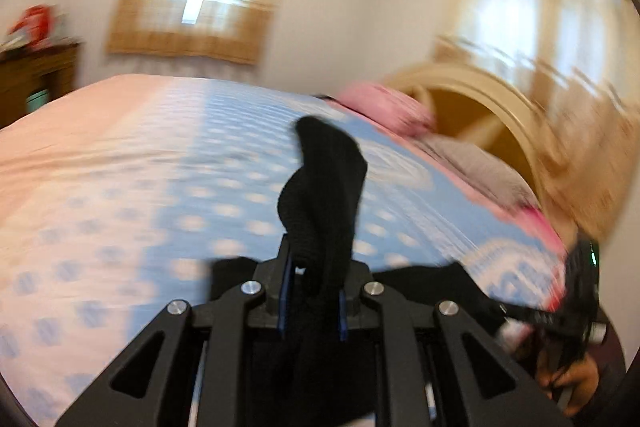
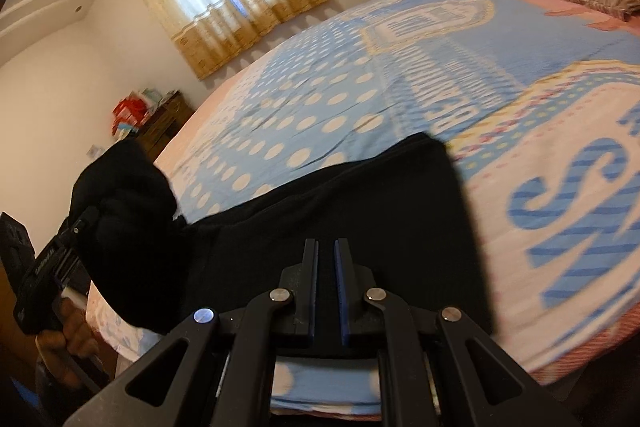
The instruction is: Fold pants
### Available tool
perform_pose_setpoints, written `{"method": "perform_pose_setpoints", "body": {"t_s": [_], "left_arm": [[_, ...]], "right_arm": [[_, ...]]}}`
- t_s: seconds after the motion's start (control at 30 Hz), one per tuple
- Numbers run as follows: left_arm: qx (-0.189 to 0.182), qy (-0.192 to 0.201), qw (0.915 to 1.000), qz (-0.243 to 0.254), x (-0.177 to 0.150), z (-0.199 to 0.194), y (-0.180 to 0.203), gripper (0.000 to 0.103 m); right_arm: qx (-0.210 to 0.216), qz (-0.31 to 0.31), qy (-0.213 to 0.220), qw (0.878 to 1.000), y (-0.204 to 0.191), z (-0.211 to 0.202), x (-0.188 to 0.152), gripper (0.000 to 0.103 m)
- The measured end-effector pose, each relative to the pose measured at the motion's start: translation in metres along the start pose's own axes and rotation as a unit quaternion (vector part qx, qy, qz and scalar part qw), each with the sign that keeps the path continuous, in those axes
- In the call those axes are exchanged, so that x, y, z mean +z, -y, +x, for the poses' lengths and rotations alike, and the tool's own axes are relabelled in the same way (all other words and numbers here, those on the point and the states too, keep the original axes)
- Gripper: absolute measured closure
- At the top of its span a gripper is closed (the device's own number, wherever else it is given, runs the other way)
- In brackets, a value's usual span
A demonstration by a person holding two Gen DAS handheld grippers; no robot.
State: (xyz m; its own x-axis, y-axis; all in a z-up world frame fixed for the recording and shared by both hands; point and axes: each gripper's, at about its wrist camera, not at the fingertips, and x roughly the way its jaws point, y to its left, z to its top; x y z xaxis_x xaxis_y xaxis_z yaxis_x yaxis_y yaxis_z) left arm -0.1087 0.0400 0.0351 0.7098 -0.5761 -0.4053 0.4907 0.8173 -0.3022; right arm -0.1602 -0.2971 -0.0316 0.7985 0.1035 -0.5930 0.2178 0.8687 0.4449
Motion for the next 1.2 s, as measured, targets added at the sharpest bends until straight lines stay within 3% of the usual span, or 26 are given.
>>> {"method": "perform_pose_setpoints", "body": {"t_s": [0.1, 0.23, 0.33, 0.43, 0.5, 0.6, 0.73, 0.9, 1.0, 1.07, 1.2], "left_arm": [[0.068, 0.03, 0.9969, -0.025, 0.0, -0.023, -0.037, 0.085], [0.157, 0.046, 0.9846, -0.061, -0.012, -0.044, -0.081, 0.085], [0.202, 0.042, 0.9735, -0.099, -0.027, -0.053, -0.108, 0.085], [0.237, 0.029, 0.9637, -0.12, -0.038, -0.054, -0.126, 0.085], [0.235, 0.029, 0.964, -0.121, -0.038, -0.053, -0.124, 0.085], [0.218, 0.046, 0.971, -0.086, -0.027, -0.049, -0.107, 0.085], [0.189, 0.06, 0.977, -0.079, -0.021, -0.047, -0.102, 0.085], [0.179, 0.068, 0.9792, -0.067, -0.021, -0.057, -0.099, 0.085], [0.175, 0.071, 0.9799, -0.063, -0.019, -0.06, -0.098, 0.085], [0.177, 0.071, 0.9799, -0.06, -0.019, -0.06, -0.098, 0.085], [0.177, 0.068, 0.9803, -0.056, -0.02, -0.06, -0.098, 0.085]], "right_arm": [[0.008, -0.022, -0.009, 1.0, -0.018, 0.013, 0.0, 0.094], [0.031, -0.049, -0.016, 0.998, -0.045, 0.03, 0.002, 0.092], [0.048, -0.075, -0.035, 0.995, -0.067, 0.046, 0.0, 0.07], [0.067, -0.098, -0.048, 0.992, -0.086, 0.055, -0.005, 0.069], [0.072, -0.114, -0.048, 0.99, -0.097, 0.057, -0.007, 0.069], [0.097, -0.122, -0.055, 0.986, -0.112, 0.061, -0.004, 0.069], [0.053, -0.197, -0.054, 0.978, -0.141, 0.081, -0.007, 0.069], [0.006, -0.189, -0.103, 0.976, -0.139, 0.119, -0.013, 0.069], [-0.017, -0.195, -0.086, 0.977, -0.139, 0.121, -0.016, 0.07], [-0.023, -0.167, -0.079, 0.982, -0.13, 0.121, -0.013, 0.089], [0.001, -0.131, -0.082, 0.988, -0.118, 0.119, -0.007, 0.094]]}}
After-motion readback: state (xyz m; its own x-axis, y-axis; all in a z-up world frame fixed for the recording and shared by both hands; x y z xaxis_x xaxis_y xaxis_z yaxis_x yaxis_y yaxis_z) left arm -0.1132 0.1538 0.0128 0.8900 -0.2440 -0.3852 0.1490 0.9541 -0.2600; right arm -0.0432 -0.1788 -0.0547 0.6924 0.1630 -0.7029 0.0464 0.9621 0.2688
